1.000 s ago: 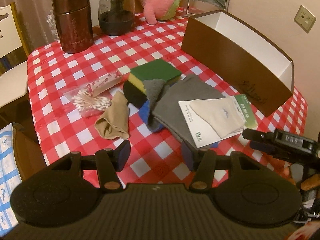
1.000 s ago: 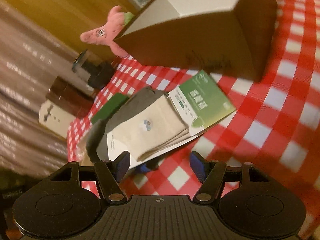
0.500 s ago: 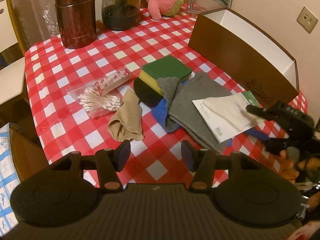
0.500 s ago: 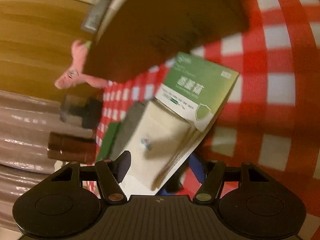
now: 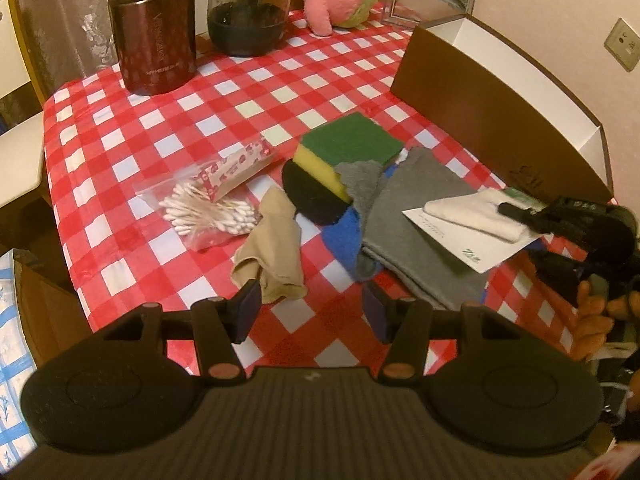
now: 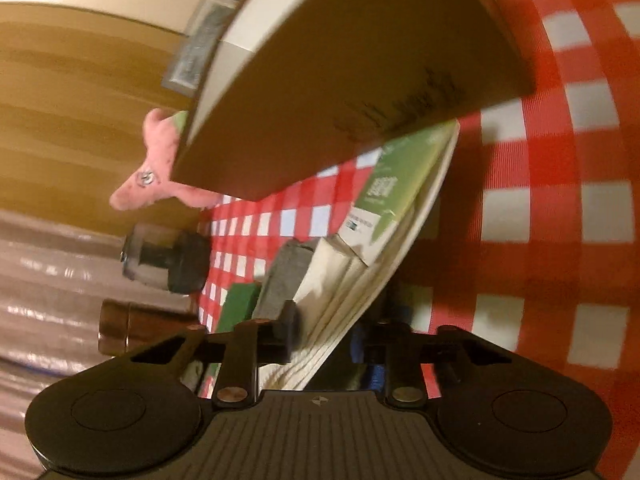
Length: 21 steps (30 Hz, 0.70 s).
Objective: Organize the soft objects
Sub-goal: 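Lift the cream sock package with the right tool while the left tool grasps the beige stocking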
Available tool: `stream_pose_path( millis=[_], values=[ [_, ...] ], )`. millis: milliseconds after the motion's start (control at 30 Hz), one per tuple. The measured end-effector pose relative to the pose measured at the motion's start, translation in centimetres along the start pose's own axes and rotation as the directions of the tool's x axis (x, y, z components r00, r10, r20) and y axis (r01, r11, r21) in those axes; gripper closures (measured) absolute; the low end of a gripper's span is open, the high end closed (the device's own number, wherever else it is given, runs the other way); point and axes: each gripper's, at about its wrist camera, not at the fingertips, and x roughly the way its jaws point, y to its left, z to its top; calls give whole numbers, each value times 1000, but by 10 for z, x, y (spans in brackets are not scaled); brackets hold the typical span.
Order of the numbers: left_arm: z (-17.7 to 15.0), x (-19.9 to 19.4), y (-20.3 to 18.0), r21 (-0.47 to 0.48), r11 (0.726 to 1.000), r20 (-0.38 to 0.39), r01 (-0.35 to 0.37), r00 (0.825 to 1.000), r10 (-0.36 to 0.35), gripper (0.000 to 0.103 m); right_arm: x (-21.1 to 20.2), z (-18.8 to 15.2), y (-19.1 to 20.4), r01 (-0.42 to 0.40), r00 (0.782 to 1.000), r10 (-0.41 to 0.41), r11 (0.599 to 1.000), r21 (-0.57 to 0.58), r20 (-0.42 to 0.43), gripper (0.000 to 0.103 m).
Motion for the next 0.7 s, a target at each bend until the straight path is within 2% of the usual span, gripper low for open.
stream_pose_path(
  millis=[233, 333, 467, 567, 600, 700],
  values=[
    [-3, 8, 7, 22, 999, 1, -26, 1000, 26, 51, -22, 2, 28, -36, 999, 33, 993, -109, -24, 92],
    [-3, 11, 12, 15, 1000, -3, -22, 1000, 22, 51, -30, 0, 53, -43, 998, 29, 970, -239, -61, 92],
    [-2, 18, 17, 11, 1000, -9, -25, 1000, 25, 51, -32, -7, 93, 13, 995, -58, 881, -473, -80, 92],
    [0, 25, 20, 0, 1000, -12, -29, 999, 30, 51, -33, -11, 117, 82, 983, -167, 783, -617, -81, 92],
    [0, 27, 21, -3, 1000, -14, -29, 999, 29, 51, -32, -13, 120, 97, 977, -197, 754, -650, -83, 92],
    [3, 37, 23, -8, 1000, -20, -28, 999, 28, 51, -21, -12, 129, 120, 963, -253, 704, -700, -89, 92]
  ],
)
